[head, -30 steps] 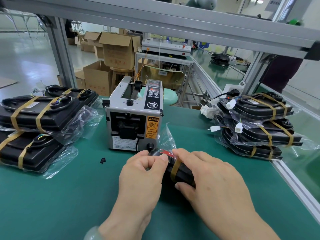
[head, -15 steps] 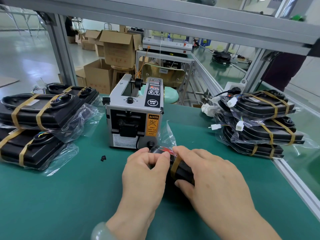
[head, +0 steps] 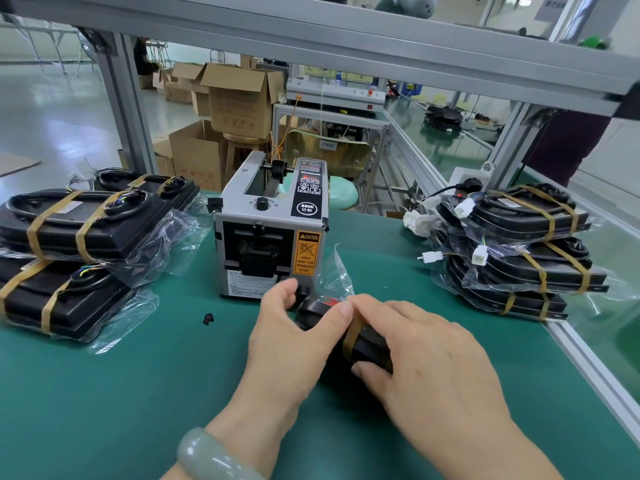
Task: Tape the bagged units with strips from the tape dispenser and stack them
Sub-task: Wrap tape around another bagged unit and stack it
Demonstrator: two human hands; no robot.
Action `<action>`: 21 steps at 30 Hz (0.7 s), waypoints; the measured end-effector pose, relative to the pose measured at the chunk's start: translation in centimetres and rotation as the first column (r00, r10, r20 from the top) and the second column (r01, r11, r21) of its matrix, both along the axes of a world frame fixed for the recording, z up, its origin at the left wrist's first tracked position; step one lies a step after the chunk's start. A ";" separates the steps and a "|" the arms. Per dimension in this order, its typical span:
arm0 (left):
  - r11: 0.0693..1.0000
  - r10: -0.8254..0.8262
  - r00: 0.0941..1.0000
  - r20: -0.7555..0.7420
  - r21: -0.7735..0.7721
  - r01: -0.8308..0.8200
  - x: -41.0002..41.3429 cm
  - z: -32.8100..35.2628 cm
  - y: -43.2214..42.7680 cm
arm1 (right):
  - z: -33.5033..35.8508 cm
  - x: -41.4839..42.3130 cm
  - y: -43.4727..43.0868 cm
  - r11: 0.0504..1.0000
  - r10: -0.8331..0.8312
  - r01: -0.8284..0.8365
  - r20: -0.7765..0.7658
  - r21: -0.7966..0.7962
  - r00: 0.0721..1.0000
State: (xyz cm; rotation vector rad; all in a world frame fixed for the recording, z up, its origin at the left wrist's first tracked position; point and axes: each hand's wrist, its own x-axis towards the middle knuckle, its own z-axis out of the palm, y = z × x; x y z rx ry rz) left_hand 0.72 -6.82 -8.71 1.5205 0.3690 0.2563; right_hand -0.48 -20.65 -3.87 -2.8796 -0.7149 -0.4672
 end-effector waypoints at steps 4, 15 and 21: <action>0.974 -0.172 0.985 0.015 -0.143 0.173 0.8 0.1 0.4 | 0.0 0.3 -0.4 1.000 0.023 -0.022 0.074 -0.008 0.997; 0.971 -0.151 0.988 0.006 -0.187 0.150 2.0 0.1 0.2 | -5.0 1.0 -5.6 0.742 0.129 -0.330 0.358 0.584 0.925; 0.970 -0.193 0.981 0.021 -0.149 0.194 1.8 -0.2 0.5 | -5.8 0.7 -5.0 0.655 0.150 -0.167 0.090 0.737 0.985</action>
